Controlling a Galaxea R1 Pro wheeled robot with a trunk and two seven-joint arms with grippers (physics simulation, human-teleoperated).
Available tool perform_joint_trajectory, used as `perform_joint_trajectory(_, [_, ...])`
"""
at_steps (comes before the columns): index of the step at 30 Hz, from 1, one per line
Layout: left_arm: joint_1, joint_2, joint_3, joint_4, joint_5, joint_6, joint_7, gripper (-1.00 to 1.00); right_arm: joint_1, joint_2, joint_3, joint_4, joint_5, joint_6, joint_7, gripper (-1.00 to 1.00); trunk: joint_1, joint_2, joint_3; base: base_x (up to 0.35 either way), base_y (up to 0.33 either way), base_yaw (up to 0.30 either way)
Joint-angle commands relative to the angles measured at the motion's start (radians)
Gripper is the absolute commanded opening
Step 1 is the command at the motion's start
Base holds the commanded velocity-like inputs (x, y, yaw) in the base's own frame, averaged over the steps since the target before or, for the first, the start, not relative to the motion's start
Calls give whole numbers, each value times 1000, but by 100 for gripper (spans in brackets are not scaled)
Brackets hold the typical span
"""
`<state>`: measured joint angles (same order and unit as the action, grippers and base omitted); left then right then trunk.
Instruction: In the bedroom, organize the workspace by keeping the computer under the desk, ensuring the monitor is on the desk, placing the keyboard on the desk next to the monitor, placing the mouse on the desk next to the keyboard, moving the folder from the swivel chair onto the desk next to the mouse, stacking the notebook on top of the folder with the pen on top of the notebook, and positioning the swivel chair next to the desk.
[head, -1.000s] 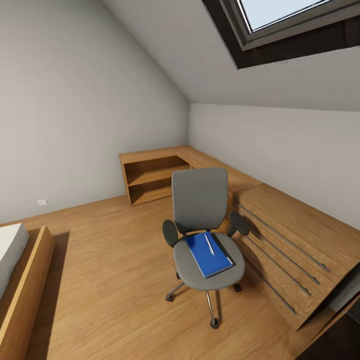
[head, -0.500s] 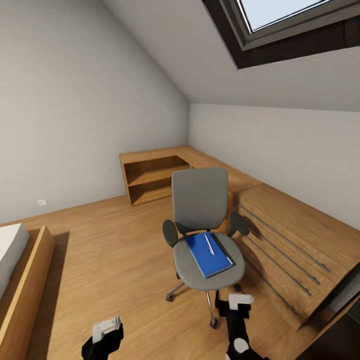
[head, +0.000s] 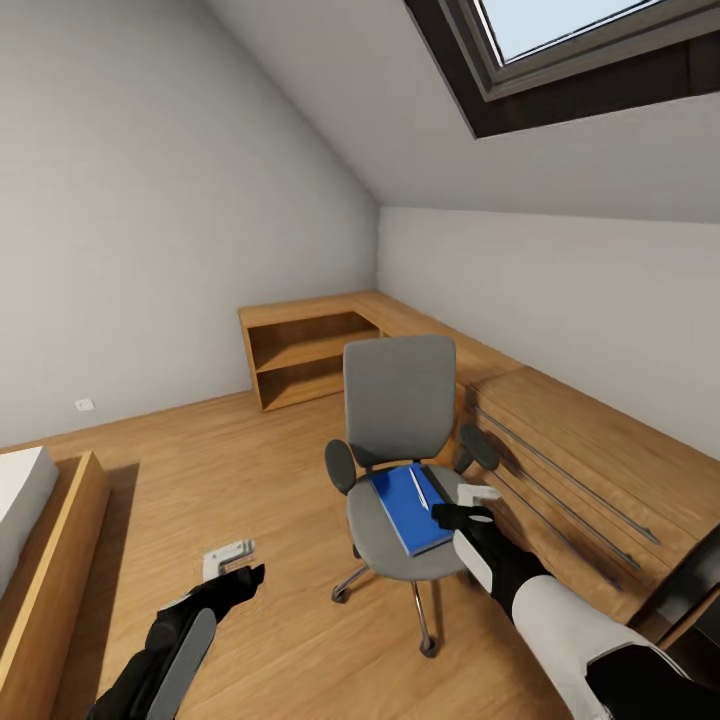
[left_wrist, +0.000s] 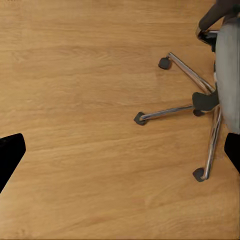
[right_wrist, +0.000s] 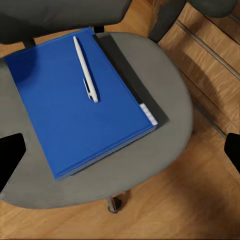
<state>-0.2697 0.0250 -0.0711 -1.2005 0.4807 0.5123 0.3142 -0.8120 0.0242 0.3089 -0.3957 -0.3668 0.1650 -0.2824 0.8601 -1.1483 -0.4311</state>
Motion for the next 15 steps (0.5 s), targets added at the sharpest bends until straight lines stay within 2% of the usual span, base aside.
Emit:
perform_joint_trajectory(1, [-3,1,2,-9,16,5,10,100,-4,-1,9,-1,-13,8,-4,100,0,-1,-1,0,0,0])
perform_joint_trajectory(4, [-10,6,18,-41,27,13,8,100,-13,1,12,2,-31,-9,15,100,0,-1,-1,0,0,0])
perform_joint_trajectory(10, [-12,15,23,-48,32,14,9,100,-14,2,13,1,-36,-30,23,100,0,-1,-1,0,0,0])
perform_joint_trajectory(15, [-13,16,23,-48,29,13,10,100,-13,3,13,6,-35,-35,24,100,0,-1,-1,216,14,-42])
